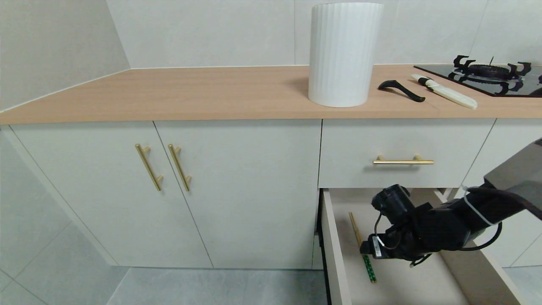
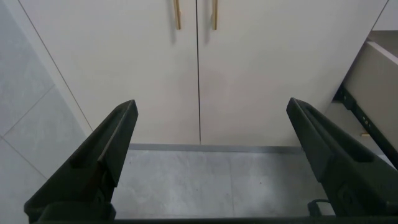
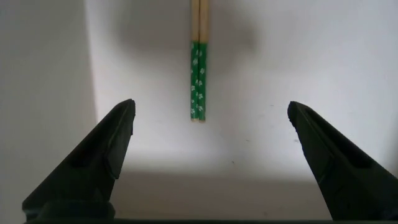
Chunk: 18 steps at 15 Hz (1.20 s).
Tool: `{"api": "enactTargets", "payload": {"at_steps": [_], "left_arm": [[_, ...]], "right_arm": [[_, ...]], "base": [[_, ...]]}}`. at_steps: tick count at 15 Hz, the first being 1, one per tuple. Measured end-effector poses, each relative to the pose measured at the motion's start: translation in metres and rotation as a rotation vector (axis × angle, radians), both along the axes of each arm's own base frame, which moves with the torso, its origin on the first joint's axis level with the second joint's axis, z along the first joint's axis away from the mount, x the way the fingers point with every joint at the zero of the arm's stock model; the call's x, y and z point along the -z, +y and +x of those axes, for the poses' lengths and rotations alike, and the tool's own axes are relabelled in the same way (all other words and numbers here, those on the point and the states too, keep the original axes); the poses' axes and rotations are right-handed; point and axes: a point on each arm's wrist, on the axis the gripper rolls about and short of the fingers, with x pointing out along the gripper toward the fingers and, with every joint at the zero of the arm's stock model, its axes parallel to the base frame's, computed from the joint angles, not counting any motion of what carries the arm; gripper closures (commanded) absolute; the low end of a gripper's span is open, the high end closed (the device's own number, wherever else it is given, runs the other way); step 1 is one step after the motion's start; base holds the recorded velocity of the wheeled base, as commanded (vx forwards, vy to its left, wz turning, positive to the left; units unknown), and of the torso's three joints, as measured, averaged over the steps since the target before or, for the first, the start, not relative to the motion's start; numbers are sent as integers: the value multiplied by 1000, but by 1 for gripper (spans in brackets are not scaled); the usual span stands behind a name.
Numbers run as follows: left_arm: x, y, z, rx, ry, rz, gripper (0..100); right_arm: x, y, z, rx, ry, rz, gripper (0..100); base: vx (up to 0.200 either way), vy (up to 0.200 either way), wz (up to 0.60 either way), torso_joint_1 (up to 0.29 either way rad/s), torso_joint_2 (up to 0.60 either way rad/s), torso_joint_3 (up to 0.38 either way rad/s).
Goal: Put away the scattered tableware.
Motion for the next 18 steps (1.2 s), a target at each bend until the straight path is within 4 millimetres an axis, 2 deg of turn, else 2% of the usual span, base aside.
{"api": "enactTargets", "payload": {"at_steps": [6,10,14,18], "left_arm": [[0,0,0,0,0,0,0],[0,0,0,0,0,0,0],[0,0,0,0,0,0,0],[0,0,0,0,0,0,0]], "right_arm": [[-66,-13,-19,48,-210,-17,0],[-97,-25,-33,43,-301,-2,0],[-116,-34,-40,44,-360,5,0],[-121,-38,-42,56,-378,7,0]], "base": [[0,0,0,0,0,0],[0,0,0,0,0,0],[0,0,0,0,0,0],[0,0,0,8,-46,-40]]}}
